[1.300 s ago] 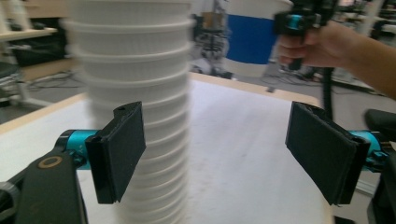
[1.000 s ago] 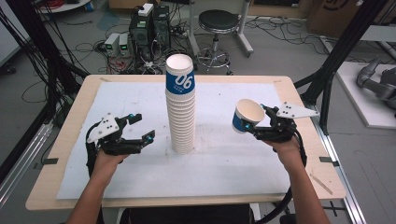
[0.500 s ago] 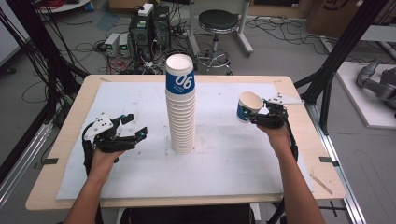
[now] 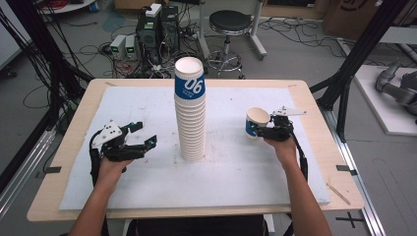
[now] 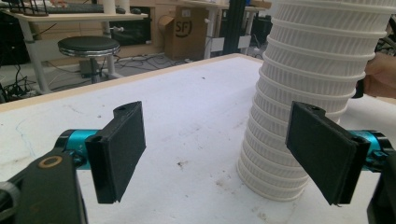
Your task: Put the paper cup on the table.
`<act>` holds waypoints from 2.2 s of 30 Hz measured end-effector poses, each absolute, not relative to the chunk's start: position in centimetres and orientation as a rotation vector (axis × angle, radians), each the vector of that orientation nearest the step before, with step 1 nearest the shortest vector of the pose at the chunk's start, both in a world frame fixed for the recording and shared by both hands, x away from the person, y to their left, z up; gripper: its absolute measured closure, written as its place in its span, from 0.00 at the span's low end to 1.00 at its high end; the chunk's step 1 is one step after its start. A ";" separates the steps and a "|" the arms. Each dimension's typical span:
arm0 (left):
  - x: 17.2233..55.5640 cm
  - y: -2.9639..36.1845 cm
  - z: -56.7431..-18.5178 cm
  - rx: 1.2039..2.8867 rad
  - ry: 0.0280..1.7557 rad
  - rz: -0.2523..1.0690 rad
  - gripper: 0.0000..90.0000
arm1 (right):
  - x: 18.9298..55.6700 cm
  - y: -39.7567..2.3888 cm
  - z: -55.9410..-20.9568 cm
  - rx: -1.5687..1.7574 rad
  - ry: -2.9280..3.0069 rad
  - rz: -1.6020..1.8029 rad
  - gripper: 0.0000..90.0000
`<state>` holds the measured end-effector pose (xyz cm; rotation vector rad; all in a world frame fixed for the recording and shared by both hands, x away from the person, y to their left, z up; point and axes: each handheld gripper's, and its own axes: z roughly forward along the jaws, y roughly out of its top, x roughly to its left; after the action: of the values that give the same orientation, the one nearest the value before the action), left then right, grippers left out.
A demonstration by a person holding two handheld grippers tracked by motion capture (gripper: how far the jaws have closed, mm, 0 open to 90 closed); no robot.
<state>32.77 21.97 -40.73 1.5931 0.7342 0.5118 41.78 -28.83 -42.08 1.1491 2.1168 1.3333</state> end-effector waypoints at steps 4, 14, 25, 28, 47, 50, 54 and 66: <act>32.8 22.0 -40.8 1.593 0.739 0.506 0.22 | 41.6 -29.0 -42.6 1.160 2.118 1.337 0.26; 32.8 21.9 -41.1 1.598 0.746 0.495 0.22 | 40.9 -29.2 -43.3 1.198 2.165 1.298 0.21; 32.9 22.0 -41.3 1.593 0.755 0.491 0.22 | 39.7 -30.1 -43.2 1.170 2.225 1.245 0.21; 32.9 22.0 -41.4 1.588 0.760 0.489 0.22 | 38.9 -30.6 -43.0 1.159 2.229 1.240 0.21; 33.0 22.1 -41.3 1.569 0.758 0.477 0.22 | 33.6 -32.8 -40.0 1.042 2.101 1.321 0.21; 33.0 22.2 -41.3 1.564 0.764 0.478 0.22 | 33.1 -32.8 -39.5 1.026 2.076 1.354 0.21; 33.0 22.2 -41.4 1.570 0.765 0.476 0.22 | 32.9 -32.8 -39.3 1.007 2.063 1.361 0.21; 32.8 22.1 -41.2 1.564 0.752 0.481 0.22 | 32.5 -32.7 -39.0 1.006 2.055 1.374 0.21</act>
<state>32.75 22.06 -41.21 1.5642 0.7520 0.4810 32.47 -32.68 -38.96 1.0064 2.0547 1.3743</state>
